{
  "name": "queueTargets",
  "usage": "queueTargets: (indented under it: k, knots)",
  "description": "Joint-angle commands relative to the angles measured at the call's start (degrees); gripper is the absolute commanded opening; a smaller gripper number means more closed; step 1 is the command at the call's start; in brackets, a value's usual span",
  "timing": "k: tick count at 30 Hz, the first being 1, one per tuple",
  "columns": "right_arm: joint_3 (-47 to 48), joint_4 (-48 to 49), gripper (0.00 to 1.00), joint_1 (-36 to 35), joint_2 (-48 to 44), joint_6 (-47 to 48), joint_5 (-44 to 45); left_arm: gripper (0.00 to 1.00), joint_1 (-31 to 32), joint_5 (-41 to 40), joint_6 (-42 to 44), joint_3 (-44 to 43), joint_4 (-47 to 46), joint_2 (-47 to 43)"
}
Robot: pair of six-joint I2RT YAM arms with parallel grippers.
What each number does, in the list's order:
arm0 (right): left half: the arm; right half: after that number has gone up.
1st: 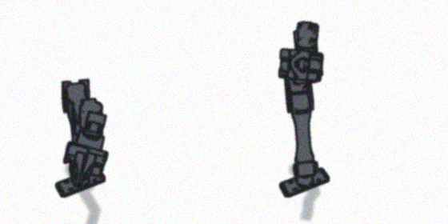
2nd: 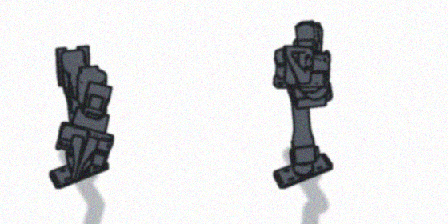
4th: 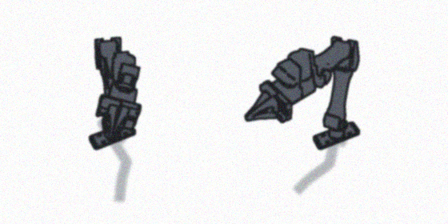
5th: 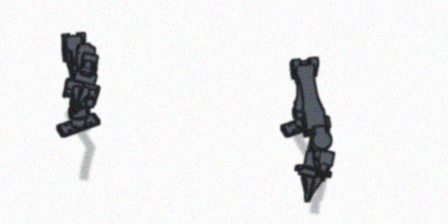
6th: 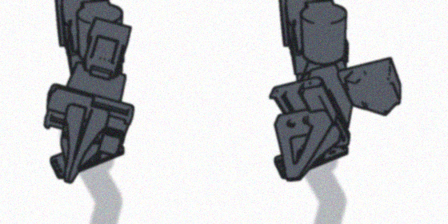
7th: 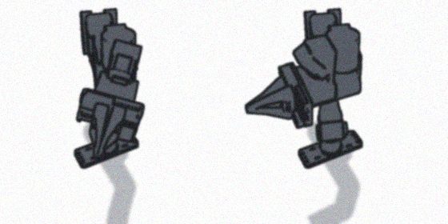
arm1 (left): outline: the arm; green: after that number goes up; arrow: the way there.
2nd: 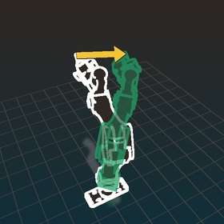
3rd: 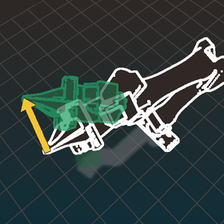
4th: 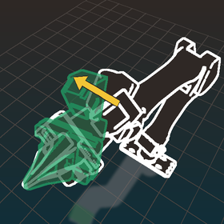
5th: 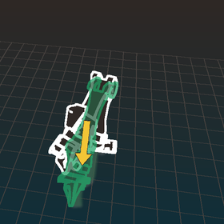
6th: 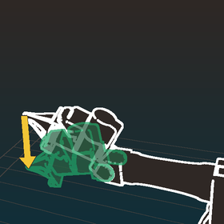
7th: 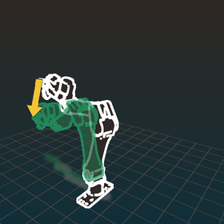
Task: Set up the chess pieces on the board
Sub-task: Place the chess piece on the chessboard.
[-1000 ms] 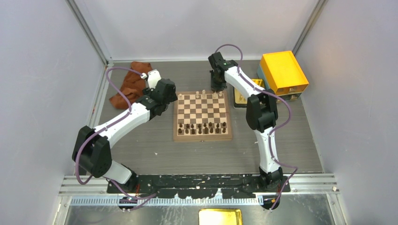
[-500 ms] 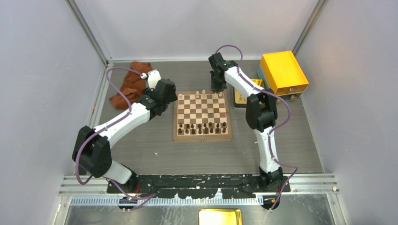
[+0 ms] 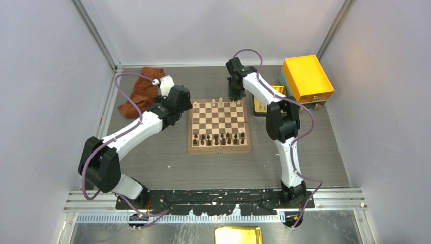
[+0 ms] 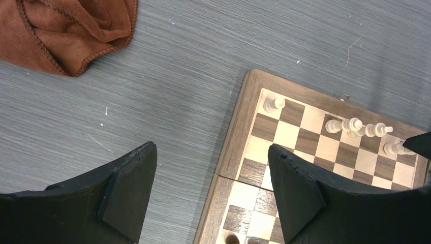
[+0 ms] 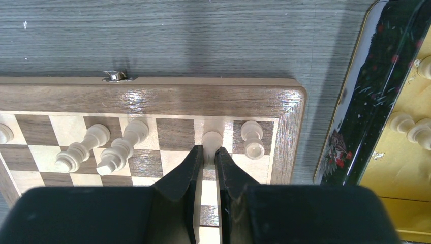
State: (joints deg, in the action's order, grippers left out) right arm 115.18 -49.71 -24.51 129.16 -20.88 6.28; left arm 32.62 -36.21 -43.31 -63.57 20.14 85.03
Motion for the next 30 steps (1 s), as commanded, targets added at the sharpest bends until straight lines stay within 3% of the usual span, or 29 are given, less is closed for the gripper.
queueTargets:
  k: [1, 30]
  knots:
    - [1.6, 1.7, 0.04, 0.1, 0.0, 0.6, -0.3, 0.81, 0.2, -1.5, -0.7, 0.3, -2.6, -0.6]
    - [-0.6, 2.3, 0.29, 0.0, -0.6, 1.0, -0.3, 0.81, 0.2, -1.3, -1.0, 1.0, -2.8, -0.7]
